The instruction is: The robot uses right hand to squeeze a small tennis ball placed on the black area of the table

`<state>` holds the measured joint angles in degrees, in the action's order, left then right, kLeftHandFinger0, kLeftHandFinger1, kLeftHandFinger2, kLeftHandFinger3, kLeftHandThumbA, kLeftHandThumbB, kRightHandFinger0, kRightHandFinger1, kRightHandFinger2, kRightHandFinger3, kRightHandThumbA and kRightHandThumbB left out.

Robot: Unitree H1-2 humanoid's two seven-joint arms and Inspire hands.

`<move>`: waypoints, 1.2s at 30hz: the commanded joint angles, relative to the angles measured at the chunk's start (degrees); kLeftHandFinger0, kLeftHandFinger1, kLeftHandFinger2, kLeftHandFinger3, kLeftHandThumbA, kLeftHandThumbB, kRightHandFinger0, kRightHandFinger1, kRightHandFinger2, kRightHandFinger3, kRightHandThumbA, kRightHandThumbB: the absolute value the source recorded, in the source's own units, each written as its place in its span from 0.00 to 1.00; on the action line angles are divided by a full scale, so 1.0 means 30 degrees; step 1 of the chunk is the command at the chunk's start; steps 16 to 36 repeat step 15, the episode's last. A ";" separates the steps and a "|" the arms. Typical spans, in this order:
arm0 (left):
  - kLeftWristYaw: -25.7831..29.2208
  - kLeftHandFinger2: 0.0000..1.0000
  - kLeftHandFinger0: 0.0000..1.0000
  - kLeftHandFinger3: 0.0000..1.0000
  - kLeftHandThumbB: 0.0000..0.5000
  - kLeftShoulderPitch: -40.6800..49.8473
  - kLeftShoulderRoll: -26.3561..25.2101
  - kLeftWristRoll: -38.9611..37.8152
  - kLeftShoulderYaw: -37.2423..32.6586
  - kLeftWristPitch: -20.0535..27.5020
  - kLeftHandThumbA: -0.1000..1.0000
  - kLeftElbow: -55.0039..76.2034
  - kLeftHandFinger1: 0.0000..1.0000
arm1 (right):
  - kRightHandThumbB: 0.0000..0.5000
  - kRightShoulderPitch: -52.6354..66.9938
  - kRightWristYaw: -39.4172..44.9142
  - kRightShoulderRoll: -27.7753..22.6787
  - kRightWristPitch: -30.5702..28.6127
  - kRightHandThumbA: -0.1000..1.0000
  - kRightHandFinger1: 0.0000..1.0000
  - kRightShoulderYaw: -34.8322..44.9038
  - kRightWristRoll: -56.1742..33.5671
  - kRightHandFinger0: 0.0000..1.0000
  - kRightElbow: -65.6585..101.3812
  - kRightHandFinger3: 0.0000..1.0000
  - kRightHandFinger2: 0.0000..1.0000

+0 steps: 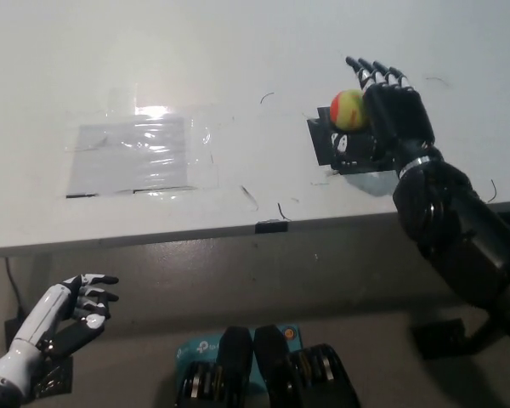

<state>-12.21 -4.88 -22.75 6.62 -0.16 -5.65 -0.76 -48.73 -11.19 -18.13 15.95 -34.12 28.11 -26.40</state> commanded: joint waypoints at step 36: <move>0.0023 0.60 0.42 0.69 0.17 0.0247 -0.0536 0.0259 0.0103 0.0624 0.37 0.0456 0.50 | 0.02 0.8487 0.1827 0.0005 -0.2602 0.17 0.49 1.3404 -0.9465 0.31 1.3183 0.77 0.64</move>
